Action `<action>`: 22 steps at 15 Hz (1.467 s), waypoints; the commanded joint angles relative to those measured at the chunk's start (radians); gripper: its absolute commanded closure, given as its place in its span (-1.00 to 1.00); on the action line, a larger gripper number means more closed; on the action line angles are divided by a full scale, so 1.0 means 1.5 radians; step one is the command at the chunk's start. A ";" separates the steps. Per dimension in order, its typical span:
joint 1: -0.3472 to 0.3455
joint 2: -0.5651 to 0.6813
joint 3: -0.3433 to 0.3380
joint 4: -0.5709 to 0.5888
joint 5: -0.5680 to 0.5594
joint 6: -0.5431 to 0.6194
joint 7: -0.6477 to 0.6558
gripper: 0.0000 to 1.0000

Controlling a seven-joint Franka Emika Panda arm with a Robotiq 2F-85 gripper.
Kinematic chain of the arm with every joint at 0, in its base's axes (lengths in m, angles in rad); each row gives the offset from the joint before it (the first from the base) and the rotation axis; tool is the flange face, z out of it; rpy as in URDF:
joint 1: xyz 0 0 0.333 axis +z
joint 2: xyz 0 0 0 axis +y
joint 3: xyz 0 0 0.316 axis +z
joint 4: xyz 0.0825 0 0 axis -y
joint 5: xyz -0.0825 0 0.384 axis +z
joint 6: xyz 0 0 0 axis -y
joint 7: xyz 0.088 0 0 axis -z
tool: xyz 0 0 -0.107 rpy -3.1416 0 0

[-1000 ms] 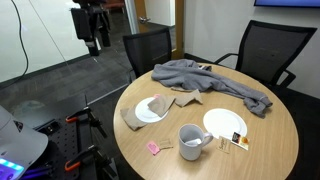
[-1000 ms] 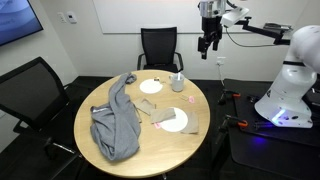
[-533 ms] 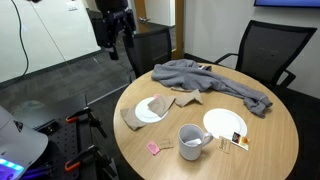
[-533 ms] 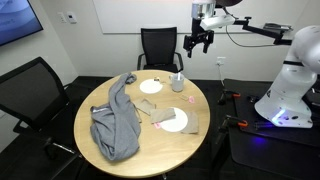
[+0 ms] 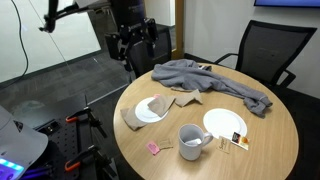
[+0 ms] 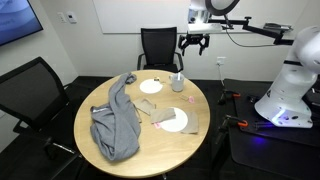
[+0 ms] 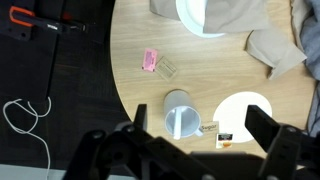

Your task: Take the marker out of the cup and put it on the table

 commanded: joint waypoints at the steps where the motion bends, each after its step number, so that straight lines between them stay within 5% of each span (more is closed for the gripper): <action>1: -0.021 0.026 -0.003 0.015 -0.050 0.018 0.113 -1.00; 15: -0.050 0.128 -0.047 0.056 -0.356 0.066 0.563 -1.00; 22: -0.012 0.240 -0.093 0.102 -0.468 0.136 0.615 -1.00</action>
